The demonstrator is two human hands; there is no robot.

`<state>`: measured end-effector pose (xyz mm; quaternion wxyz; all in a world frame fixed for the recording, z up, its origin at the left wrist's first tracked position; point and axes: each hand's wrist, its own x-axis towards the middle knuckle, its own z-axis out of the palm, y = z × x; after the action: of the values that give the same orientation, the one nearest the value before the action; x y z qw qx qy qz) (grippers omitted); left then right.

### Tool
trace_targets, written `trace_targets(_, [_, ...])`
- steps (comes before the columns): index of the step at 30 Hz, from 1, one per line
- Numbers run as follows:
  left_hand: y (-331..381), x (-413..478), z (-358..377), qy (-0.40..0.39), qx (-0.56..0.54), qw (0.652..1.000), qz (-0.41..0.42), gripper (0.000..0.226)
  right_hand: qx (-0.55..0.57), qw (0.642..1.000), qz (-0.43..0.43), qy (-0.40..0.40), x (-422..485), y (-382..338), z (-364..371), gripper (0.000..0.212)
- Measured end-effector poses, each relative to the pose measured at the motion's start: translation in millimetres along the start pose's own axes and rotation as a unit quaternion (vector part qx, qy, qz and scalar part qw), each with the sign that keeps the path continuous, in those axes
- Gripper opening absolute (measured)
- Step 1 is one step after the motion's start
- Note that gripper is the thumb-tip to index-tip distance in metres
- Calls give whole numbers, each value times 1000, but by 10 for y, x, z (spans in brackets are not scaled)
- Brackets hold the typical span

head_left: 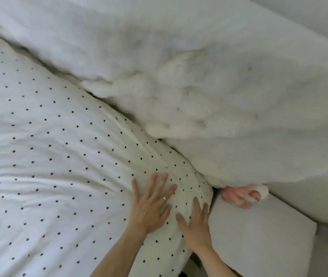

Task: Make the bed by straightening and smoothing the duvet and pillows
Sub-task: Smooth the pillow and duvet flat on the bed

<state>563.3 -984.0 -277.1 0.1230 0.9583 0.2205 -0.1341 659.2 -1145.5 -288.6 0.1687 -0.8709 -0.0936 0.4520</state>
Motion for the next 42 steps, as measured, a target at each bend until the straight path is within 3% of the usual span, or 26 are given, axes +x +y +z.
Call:
trace_targets(2, [178, 153, -8, -29, 12, 999, -3, 69, 44, 999, -19, -22, -4, 104, -136, 81])
trace_targets(5, [447, 342, -33, -66, 27, 996, -48, 71, 63, 998, -25, 17, -9, 376, -503, 74])
trace_targets(9, [593, 512, -70, -99, 46, 985, -135, 73, 43, 962, -48, 265, -96, 588, -1170, 64])
trace_targets(11, [706, 561, -95, -119, 52, 978, -165, 73, 52, 937, -81, 337, -37, 691, -1509, 68])
trace_targets(13, [777, 595, -123, -139, 52, 971, -187, 74, 46, 940, -100, 322, 73, 732, -1763, 80])
trace_targets(16, [835, 632, -152, -164, 34, 965, -202, 78, -53, 968, -117, 215, 237, 746, -2035, 101])
trace_targets(19, [825, 651, -142, -178, 20, 961, -210, 81, -109, 981, -121, 103, 404, 698, -2210, 108])
trace_targets(21, [803, 634, -125, -181, 19, 960, -212, 81, -115, 983, -115, 83, 526, 687, -2238, 110])
trace_targets(31, [850, 626, -65, -183, 37, 958, -220, 79, -101, 978, -138, 116, 735, 819, -2153, 79])
trace_targets(35, [836, 615, -81, -188, 39, 957, -216, 79, -103, 977, -132, 136, 566, 872, -2201, 54])
trace_targets(42, [838, 566, -12, -163, 71, 962, -208, 77, 51, 970, -18, 236, 57, 1508, -1958, 56])
